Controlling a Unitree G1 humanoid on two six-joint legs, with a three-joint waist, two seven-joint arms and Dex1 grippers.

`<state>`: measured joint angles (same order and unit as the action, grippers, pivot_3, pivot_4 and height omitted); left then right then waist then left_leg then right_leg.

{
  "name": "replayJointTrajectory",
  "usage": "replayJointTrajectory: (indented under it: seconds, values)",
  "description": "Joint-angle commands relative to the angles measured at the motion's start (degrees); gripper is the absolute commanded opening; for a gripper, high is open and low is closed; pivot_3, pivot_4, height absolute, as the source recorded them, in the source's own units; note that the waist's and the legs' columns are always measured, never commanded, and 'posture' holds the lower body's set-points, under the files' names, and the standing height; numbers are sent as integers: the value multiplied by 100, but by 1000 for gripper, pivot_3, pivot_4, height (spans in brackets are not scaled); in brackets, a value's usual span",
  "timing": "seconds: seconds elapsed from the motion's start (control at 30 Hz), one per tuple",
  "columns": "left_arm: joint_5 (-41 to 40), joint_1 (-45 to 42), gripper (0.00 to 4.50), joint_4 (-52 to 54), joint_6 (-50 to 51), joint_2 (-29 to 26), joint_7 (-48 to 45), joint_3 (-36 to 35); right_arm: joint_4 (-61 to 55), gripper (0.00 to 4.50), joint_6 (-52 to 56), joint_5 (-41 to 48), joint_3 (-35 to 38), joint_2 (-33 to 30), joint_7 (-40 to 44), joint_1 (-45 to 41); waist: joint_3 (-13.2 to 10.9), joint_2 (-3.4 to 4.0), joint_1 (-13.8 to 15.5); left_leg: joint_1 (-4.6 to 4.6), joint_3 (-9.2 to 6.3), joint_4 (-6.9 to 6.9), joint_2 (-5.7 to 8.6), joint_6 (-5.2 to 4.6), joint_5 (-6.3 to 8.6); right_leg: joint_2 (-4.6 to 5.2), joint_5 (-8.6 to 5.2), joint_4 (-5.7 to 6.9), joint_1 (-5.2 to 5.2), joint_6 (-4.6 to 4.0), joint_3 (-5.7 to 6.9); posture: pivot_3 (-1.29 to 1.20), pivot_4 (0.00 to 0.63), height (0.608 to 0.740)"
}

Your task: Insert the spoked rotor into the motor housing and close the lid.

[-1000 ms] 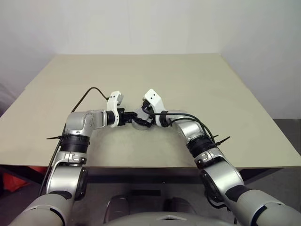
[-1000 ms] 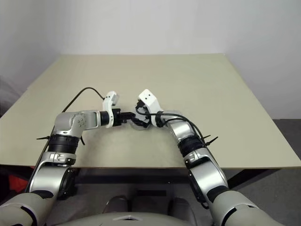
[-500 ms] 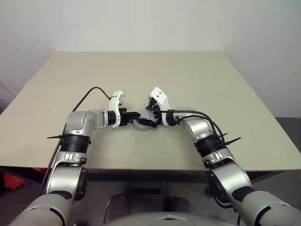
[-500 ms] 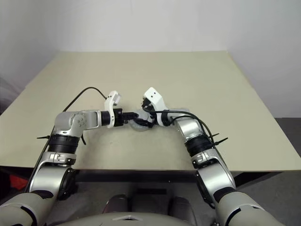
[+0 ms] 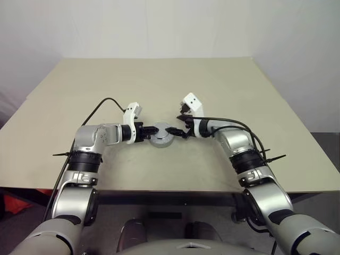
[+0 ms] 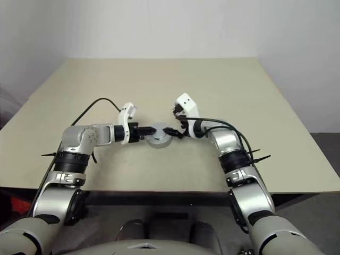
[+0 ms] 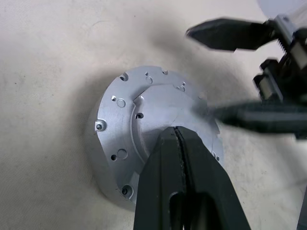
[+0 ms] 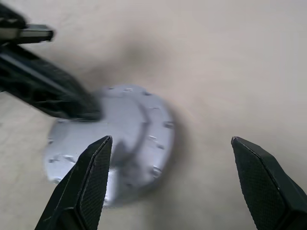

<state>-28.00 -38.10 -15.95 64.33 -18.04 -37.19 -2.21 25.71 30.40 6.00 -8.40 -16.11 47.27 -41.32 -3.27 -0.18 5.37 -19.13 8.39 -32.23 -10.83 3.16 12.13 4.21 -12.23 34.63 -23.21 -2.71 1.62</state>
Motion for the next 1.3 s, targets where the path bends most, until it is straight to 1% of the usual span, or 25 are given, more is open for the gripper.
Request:
replayJointTrajectory:
  seconds: [0.03,0.1,0.17,0.27,0.4,0.47,0.63,0.9,1.13,1.3]
  values:
    - [75,21,0,-57,88,-48,47,125,-175,4472,542,332,285,-304,245,-9,0,0,3,-1,0,-1,1,0,0,0,0,0,0,0,0,0,0,740]
    - [78,23,0,-52,82,-54,49,132,-400,4472,1273,709,453,-406,430,34,0,-1,3,-1,0,-2,3,-1,0,0,0,0,1,0,0,0,0,740]
    - [86,32,0,-47,71,-69,41,146,-513,4472,2231,1164,711,-471,534,-26,-1,1,2,0,0,-2,2,-1,0,-1,0,1,1,0,0,0,0,740]
    - [97,59,0,-29,46,-92,22,179,-359,4472,3772,1746,1196,-514,435,-338,-2,3,-4,4,1,-5,2,-1,-1,-1,0,6,1,0,0,0,0,740]
    - [106,74,0,-16,21,-101,19,200,204,4472,4476,1961,1691,-355,-28,-687,-3,6,4,4,0,-11,0,1,-2,-1,1,11,1,-1,0,0,0,740]
    - [114,89,0,-2,1,-112,16,213,589,4472,4641,1972,1918,-201,-325,-814,-3,5,11,5,0,-11,0,3,-2,-1,1,12,1,-1,1,0,0,740]
    - [107,156,0,106,8,-186,39,214,917,4472,4647,1877,2040,133,-874,-664,-4,7,18,1,0,-10,-1,3,-2,0,1,10,0,-1,2,0,0,740]
    - [88,274,0,269,39,-292,68,218,1094,4472,4584,1977,2189,353,-1158,-569,-2,7,7,23,1,-11,-3,17,-9,-1,1,17,13,0,2,0,0,740]
    - [89,282,0,354,-11,-317,54,277,1175,4472,4466,2154,2585,991,-1583,-740,-1,5,-73,42,2,-6,-9,30,-17,-3,2,21,21,2,5,0,0,740]
    - [97,280,0,352,-30,-319,69,278,1118,4472,4475,2226,2694,1260,-1766,-757,-1,5,-106,39,2,-2,-9,31,-17,-3,2,20,20,1,5,0,0,740]
